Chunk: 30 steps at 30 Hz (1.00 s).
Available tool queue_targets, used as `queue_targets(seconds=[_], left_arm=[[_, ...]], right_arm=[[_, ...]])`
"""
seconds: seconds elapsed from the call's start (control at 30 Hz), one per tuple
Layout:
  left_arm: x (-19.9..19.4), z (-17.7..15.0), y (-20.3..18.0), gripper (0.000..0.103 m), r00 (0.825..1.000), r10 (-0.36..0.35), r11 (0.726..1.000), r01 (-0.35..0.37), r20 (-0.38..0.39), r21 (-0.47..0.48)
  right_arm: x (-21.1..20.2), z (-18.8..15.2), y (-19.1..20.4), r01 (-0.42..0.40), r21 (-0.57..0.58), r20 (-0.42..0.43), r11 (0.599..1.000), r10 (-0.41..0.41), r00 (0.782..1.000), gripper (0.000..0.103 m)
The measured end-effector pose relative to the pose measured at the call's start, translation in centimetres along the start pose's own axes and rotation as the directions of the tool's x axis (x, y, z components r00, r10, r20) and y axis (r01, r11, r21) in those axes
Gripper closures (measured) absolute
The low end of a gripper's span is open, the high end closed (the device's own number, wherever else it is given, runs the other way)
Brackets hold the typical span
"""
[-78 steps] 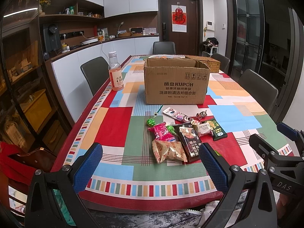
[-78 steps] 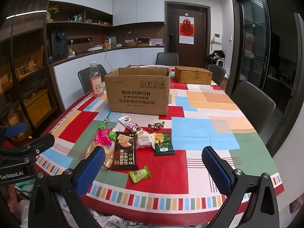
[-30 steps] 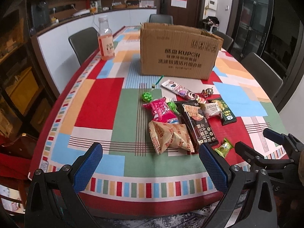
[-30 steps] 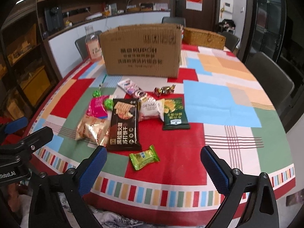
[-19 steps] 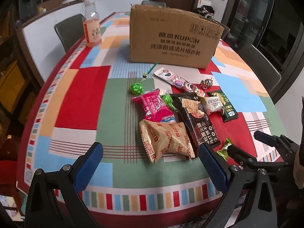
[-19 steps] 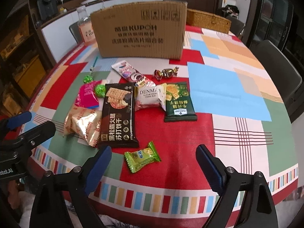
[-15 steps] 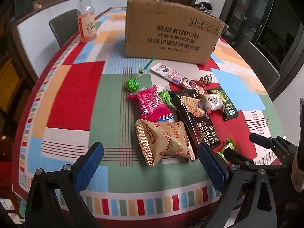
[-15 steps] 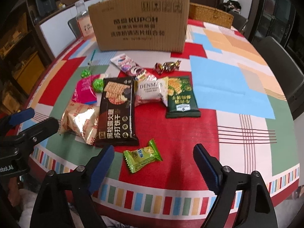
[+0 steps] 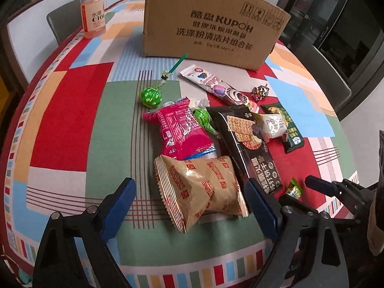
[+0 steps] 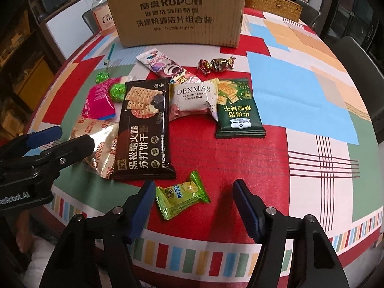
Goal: Organize snacks
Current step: 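Close the left tool on the gold biscuit bag while the right tool grasps the small green packet, then lift the gold biscuit bag with the left tool while the right tool carries the green packet to the box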
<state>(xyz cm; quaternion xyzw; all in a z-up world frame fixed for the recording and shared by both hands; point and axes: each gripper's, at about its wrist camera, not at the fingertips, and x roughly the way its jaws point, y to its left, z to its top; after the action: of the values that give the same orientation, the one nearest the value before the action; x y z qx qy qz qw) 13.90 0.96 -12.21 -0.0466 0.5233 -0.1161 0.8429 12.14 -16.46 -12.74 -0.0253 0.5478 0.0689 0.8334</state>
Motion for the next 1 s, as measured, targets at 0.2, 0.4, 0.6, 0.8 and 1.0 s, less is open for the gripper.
queue_targets(seconds=[0.2,0.4,0.6,0.8,1.0], left_arm=[[1.3,0.1,0.0,0.022,0.999,-0.032,0.999,0.032,-0.041,0.002],[1.3,0.2,-0.2,0.032,0.998,-0.044,0.999,0.045,-0.032,0.003],[1.2,0.0,-0.5,0.055,0.998,-0.050,0.999,0.050,-0.038,0.010],[0.6,-0.3,-1.2,0.061,0.998,-0.044,0.999,0.045,-0.033,0.030],[-0.7,-0.4,-1.6,0.064,1.000,-0.014,0.999,0.014,-0.001,0.043]], right_arm=[[0.4,0.0,-0.1,-0.006,0.003,-0.017,1.000,0.006,1.000,0.044],[0.4,0.0,0.0,-0.003,-0.003,-0.014,1.000,0.003,1.000,0.056],[0.3,0.1,0.1,-0.034,-0.013,-0.012,0.999,0.034,0.999,0.076],[-0.2,-0.1,-0.4,-0.059,0.005,0.007,0.998,0.059,0.998,0.081],[-1.3,-0.1,-0.4,-0.074,0.001,0.052,0.997,0.074,0.996,0.086]])
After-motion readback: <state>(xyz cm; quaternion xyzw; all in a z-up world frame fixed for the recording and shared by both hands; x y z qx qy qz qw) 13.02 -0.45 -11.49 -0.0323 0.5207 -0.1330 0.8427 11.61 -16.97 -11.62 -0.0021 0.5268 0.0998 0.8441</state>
